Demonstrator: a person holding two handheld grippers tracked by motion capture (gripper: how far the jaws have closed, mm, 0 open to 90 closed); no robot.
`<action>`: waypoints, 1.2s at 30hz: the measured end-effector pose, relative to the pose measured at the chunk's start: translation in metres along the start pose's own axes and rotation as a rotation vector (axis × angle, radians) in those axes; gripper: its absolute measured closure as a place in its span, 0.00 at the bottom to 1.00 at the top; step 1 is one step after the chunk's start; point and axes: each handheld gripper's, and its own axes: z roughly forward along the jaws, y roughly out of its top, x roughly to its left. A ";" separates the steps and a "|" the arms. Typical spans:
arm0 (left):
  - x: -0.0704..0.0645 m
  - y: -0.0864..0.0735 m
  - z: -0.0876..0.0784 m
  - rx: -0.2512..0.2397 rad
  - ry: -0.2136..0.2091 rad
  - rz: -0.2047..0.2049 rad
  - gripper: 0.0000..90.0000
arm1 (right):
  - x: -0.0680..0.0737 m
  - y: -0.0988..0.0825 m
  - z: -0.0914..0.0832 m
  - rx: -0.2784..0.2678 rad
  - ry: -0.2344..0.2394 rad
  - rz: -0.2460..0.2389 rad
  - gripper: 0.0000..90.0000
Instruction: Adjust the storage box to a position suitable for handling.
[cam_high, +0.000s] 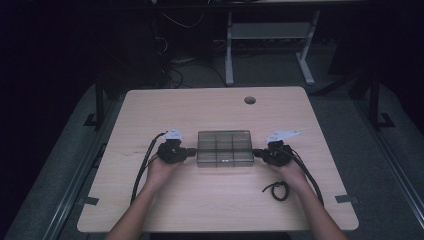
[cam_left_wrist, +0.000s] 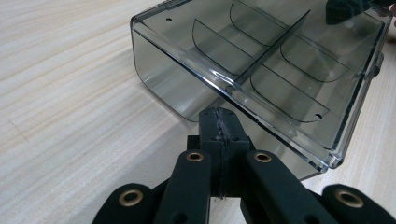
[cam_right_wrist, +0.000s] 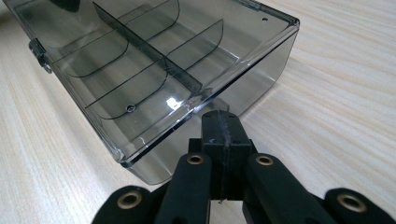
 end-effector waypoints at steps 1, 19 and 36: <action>0.000 0.000 0.000 0.002 -0.002 0.002 1.00 | 0.000 0.000 -0.001 0.004 -0.001 0.003 1.00; -0.009 -0.003 -0.007 0.032 -0.008 -0.006 1.00 | 0.018 -0.008 -0.012 0.030 0.009 -0.039 1.00; -0.030 -0.013 -0.020 0.079 -0.005 0.024 1.00 | 0.038 -0.013 -0.024 0.079 0.024 -0.075 1.00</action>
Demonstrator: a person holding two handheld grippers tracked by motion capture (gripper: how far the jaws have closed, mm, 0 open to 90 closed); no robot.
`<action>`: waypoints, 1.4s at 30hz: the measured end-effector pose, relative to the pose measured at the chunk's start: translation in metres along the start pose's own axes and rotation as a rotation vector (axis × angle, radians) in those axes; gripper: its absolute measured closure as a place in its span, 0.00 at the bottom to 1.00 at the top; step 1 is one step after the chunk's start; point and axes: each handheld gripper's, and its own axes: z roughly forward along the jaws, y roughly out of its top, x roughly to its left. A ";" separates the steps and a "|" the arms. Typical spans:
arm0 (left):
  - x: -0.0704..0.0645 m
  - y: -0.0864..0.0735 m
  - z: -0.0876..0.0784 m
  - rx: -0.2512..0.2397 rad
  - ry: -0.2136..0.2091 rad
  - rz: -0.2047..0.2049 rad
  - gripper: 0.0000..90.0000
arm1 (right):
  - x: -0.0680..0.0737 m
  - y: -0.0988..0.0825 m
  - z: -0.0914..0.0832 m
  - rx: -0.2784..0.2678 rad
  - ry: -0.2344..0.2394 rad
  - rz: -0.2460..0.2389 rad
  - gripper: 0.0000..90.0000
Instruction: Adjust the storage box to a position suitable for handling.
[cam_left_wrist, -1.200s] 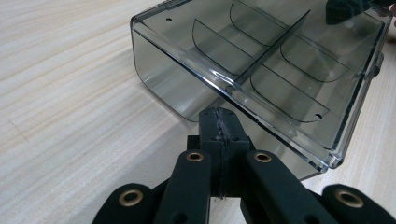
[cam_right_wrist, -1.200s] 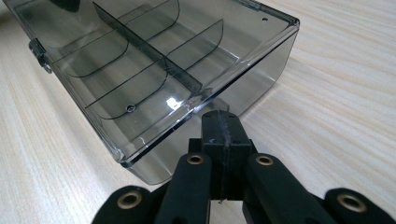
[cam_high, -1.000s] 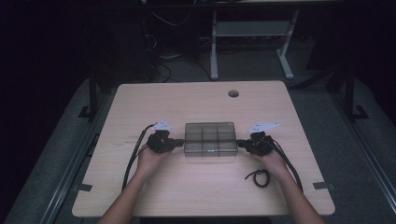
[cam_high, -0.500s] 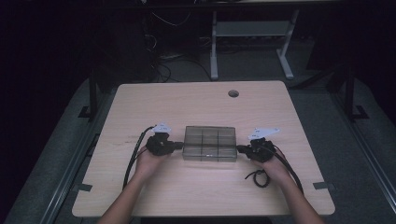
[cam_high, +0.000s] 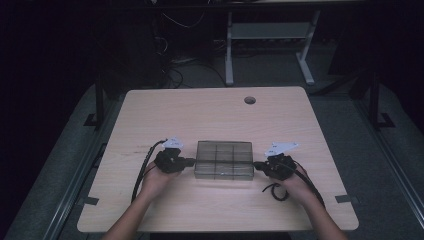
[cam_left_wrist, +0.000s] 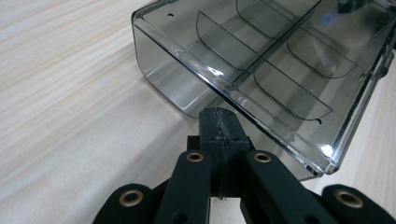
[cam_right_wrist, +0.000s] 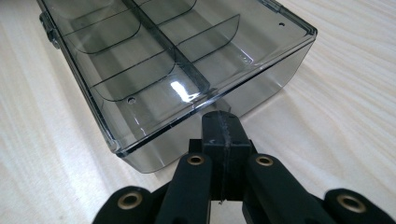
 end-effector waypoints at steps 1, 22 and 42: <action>-0.002 -0.001 -0.001 -0.001 -0.003 -0.008 1.00 | 0.001 -0.001 -0.001 0.000 -0.001 -0.005 1.00; -0.035 -0.021 -0.017 0.026 -0.025 0.033 1.00 | 0.022 -0.019 -0.016 -0.004 0.032 -0.004 1.00; -0.059 -0.037 -0.029 0.051 -0.054 0.044 1.00 | 0.049 -0.040 -0.035 -0.008 0.080 -0.007 1.00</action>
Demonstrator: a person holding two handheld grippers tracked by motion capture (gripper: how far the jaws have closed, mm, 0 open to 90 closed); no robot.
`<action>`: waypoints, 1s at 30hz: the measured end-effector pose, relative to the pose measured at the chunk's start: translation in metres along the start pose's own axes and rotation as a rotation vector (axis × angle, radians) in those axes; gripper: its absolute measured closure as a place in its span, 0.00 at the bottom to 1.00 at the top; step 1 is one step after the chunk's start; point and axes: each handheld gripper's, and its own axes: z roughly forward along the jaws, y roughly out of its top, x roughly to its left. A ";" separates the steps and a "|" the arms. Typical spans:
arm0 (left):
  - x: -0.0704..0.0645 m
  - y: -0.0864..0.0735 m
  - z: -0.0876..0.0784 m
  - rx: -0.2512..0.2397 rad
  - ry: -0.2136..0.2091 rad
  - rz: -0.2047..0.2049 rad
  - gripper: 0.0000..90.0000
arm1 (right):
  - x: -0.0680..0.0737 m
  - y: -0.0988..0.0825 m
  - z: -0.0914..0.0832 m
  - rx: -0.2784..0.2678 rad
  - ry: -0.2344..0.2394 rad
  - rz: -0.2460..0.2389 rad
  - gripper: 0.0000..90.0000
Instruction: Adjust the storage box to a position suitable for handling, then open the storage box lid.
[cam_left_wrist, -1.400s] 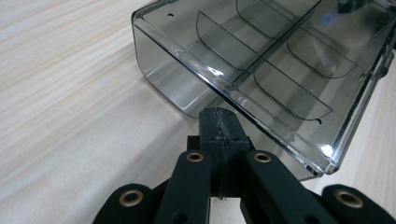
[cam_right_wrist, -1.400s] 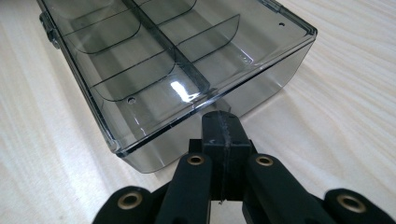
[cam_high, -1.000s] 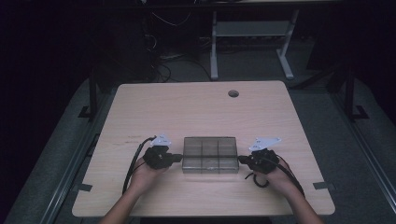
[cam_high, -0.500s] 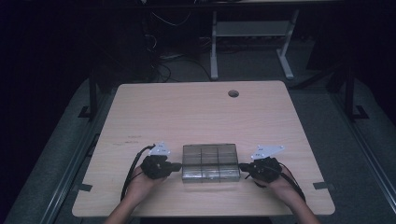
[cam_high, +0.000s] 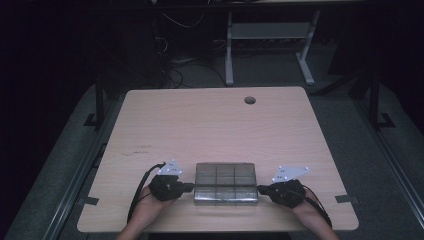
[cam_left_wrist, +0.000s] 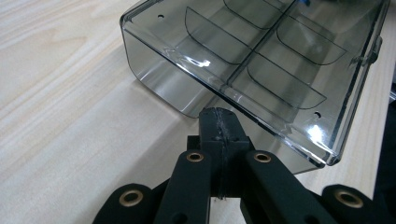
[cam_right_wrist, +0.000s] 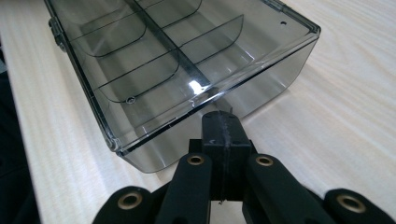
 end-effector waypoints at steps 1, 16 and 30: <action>-0.001 -0.001 0.000 0.001 -0.002 -0.004 1.00 | 0.002 -0.001 0.000 -0.004 0.004 0.005 1.00; -0.012 -0.010 -0.005 0.023 -0.010 -0.005 1.00 | 0.011 -0.006 -0.004 -0.001 0.032 0.003 1.00; -0.017 -0.011 -0.008 0.033 -0.010 0.009 1.00 | 0.005 -0.006 -0.008 -0.020 0.031 0.000 1.00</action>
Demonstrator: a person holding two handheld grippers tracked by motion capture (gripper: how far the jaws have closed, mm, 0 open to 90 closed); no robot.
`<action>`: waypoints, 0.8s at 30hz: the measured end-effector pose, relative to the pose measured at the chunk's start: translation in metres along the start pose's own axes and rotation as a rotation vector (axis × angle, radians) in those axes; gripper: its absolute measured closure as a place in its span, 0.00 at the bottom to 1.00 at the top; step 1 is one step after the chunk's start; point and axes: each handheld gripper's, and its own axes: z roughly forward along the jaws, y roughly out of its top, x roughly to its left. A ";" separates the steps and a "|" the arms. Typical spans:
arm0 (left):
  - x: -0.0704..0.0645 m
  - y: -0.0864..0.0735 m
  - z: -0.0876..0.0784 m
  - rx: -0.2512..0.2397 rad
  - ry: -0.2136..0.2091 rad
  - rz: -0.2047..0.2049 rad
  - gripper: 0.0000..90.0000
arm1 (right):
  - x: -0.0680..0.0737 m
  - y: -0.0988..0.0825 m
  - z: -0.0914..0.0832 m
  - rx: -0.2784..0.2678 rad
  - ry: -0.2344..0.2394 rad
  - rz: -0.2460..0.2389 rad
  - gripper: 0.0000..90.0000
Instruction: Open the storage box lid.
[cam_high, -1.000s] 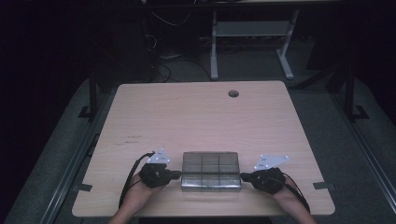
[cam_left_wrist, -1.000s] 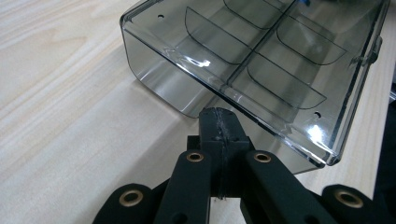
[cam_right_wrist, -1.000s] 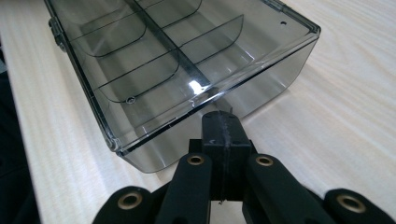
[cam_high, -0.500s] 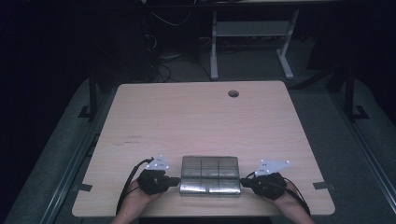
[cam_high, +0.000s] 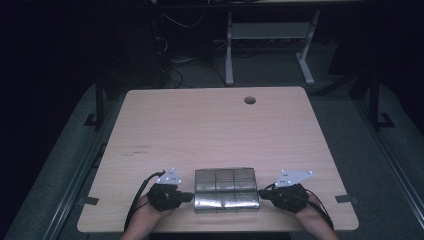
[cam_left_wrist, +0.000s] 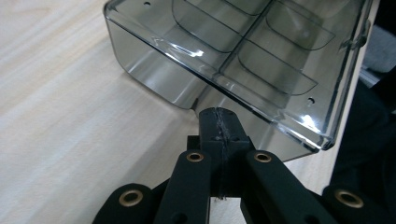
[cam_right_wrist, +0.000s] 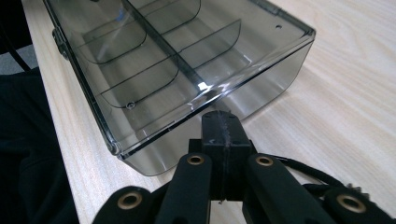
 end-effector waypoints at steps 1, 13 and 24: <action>0.000 0.000 -0.002 0.000 0.005 0.003 1.00 | 0.000 0.000 -0.001 -0.005 0.001 0.004 1.00; -0.014 -0.021 -0.022 -0.051 0.011 0.009 1.00 | 0.004 -0.018 -0.021 -0.047 0.037 0.007 1.00; -0.024 -0.023 -0.021 -0.050 -0.013 0.026 1.00 | 0.010 -0.016 -0.020 -0.029 0.072 -0.014 1.00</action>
